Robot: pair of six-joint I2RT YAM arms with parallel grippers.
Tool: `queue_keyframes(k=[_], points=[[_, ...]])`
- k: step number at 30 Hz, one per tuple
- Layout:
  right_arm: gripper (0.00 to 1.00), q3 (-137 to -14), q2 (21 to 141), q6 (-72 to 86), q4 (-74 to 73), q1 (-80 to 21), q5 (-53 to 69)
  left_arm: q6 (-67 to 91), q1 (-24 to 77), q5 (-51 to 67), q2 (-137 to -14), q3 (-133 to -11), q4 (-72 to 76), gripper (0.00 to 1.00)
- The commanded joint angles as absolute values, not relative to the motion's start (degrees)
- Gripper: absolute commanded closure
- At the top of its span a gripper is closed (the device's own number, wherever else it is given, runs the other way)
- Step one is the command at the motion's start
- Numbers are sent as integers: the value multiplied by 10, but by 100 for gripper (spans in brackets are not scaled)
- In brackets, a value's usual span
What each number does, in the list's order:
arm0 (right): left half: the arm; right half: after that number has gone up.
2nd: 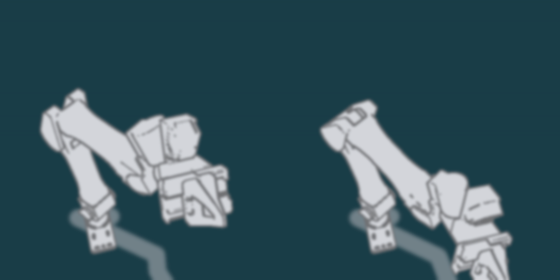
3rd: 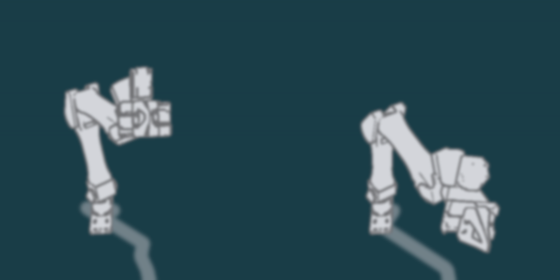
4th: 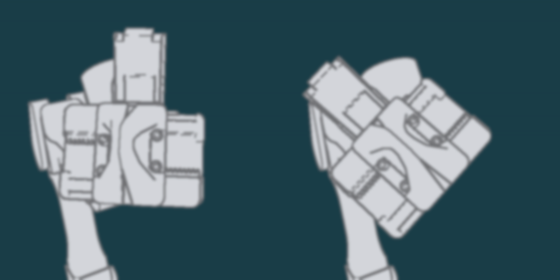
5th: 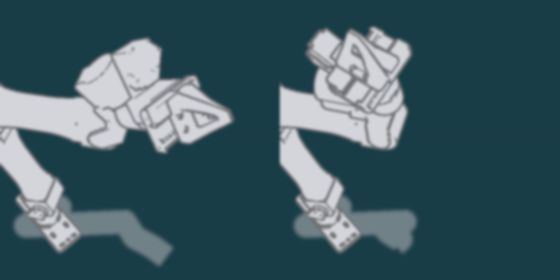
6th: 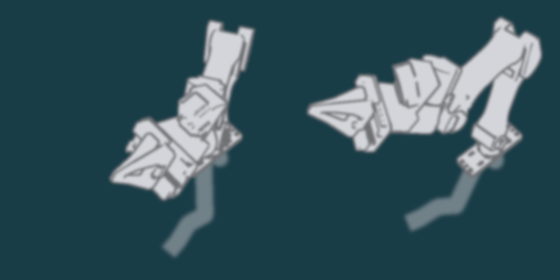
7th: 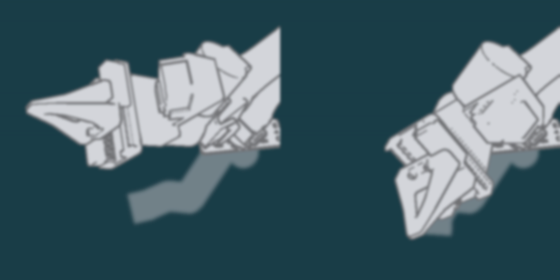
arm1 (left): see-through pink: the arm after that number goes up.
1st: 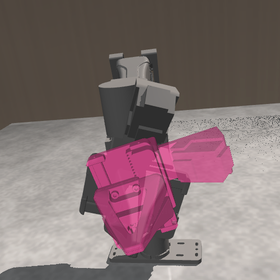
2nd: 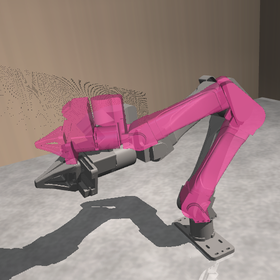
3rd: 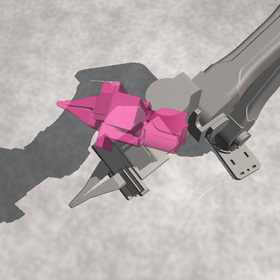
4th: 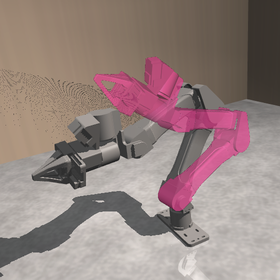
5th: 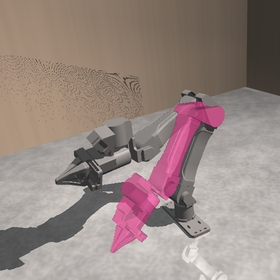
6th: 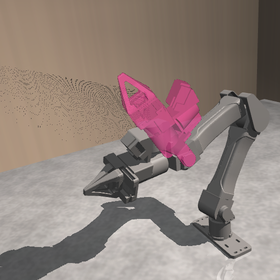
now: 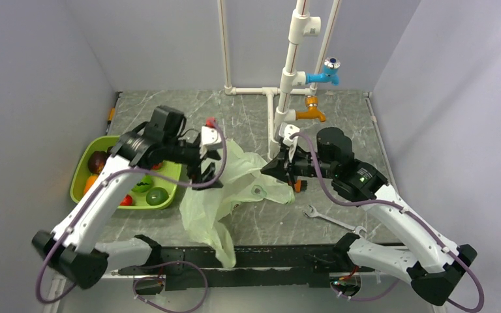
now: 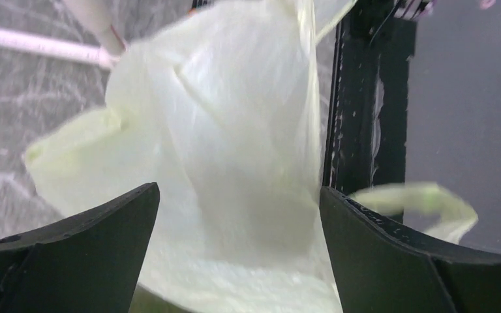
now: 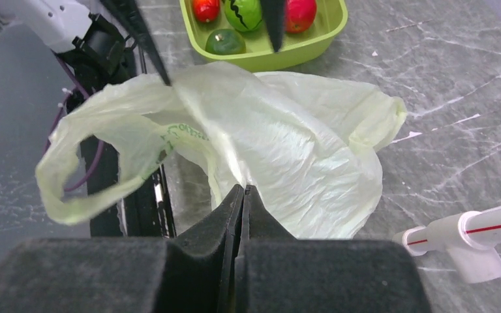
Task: Place the fake fruits into the plastic bag and tie a complex knot
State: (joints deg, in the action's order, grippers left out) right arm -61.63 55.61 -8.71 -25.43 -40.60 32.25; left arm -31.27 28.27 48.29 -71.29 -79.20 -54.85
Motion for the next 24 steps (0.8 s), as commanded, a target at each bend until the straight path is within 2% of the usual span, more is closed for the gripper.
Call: queue_keyframes(k=[1, 5, 8, 12, 16, 20, 23, 24], points=[[100, -625, 532, -24, -241, -406, 304, -341, 286, 366, -630, -748, -604, 1], [100, -638, 525, 32, -248, -407, 285, -322, 284, 430, -614, -771, -643, 1], [100, -644, 531, 68, -234, -406, 268, -202, 295, 452, -558, -705, -517, 1], [100, -663, 547, 107, -225, -406, 246, -80, 356, 365, -523, -656, -372, 0], [100, -679, 561, 126, -225, -406, 237, -22, 413, 241, -577, -692, -341, 1], [100, -703, 572, 127, -237, -406, 249, 15, 481, 59, -614, -699, -331, 1], [100, -719, 573, 110, -254, -406, 266, 38, 485, 25, -640, -704, -343, 1], [100, -726, 575, 100, -261, -407, 272, 42, 481, 49, -642, -707, -345, 11]])
